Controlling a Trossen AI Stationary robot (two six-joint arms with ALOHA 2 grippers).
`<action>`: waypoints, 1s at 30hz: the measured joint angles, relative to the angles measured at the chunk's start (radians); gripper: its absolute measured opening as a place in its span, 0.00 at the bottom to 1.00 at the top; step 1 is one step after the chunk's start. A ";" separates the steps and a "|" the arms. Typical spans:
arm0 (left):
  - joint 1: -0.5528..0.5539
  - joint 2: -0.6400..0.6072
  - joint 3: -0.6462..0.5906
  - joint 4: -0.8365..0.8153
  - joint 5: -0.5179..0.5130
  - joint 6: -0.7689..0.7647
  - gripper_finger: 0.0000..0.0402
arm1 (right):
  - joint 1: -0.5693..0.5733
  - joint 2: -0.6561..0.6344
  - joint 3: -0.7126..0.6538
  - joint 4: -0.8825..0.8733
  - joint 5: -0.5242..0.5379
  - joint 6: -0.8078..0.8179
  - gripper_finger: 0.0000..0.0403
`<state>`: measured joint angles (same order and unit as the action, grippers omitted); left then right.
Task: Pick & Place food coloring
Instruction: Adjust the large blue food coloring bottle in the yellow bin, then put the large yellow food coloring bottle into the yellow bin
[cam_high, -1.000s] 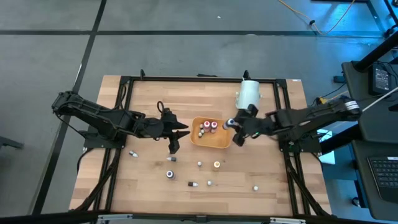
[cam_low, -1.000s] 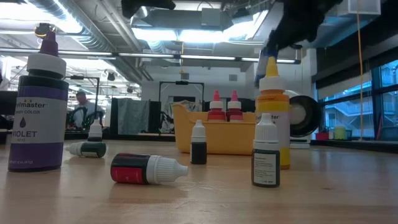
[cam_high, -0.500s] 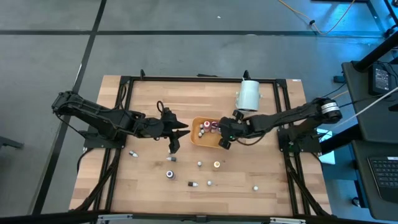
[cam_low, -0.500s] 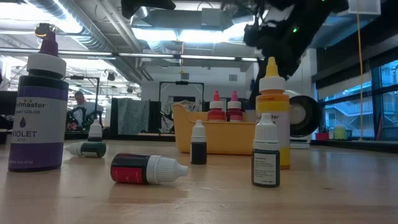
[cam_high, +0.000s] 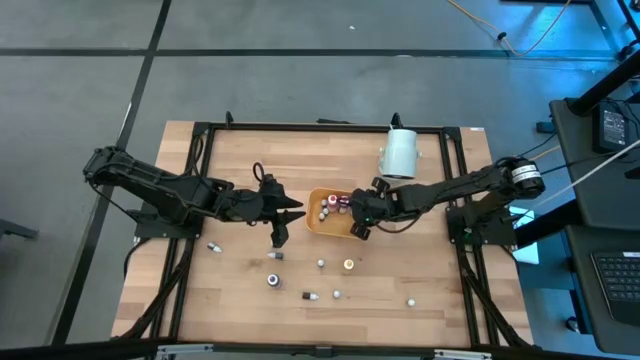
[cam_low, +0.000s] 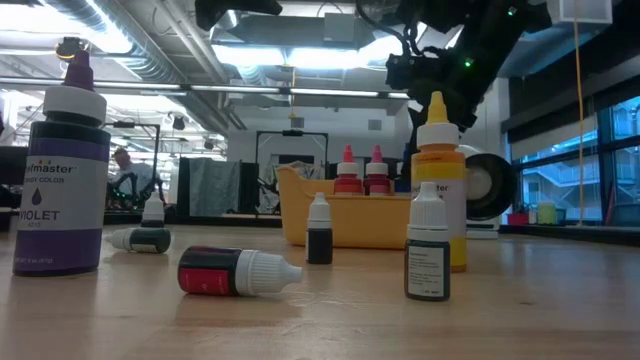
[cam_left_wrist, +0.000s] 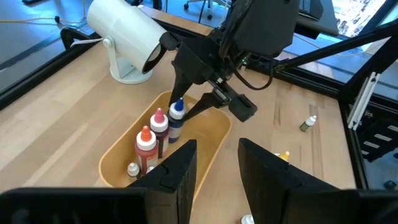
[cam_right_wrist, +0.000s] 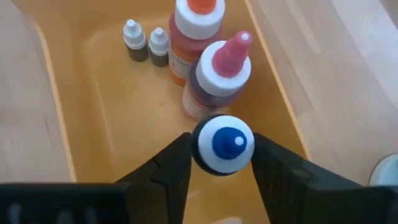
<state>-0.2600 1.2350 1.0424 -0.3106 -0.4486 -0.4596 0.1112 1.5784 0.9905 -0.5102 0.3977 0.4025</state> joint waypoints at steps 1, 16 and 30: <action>0.000 0.000 0.000 0.000 0.000 0.000 0.28 | 0.000 0.000 0.000 -0.001 0.000 0.003 0.41; 0.000 0.000 0.000 -0.001 -0.001 0.002 0.28 | -0.003 -0.146 0.000 -0.020 -0.015 -0.017 0.42; 0.000 0.000 0.000 -0.007 -0.007 0.002 0.28 | 0.195 -0.170 0.002 0.075 -0.376 -0.348 0.42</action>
<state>-0.2600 1.2354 1.0424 -0.3176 -0.4554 -0.4576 0.3060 1.4081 0.9924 -0.4353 0.0218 0.0546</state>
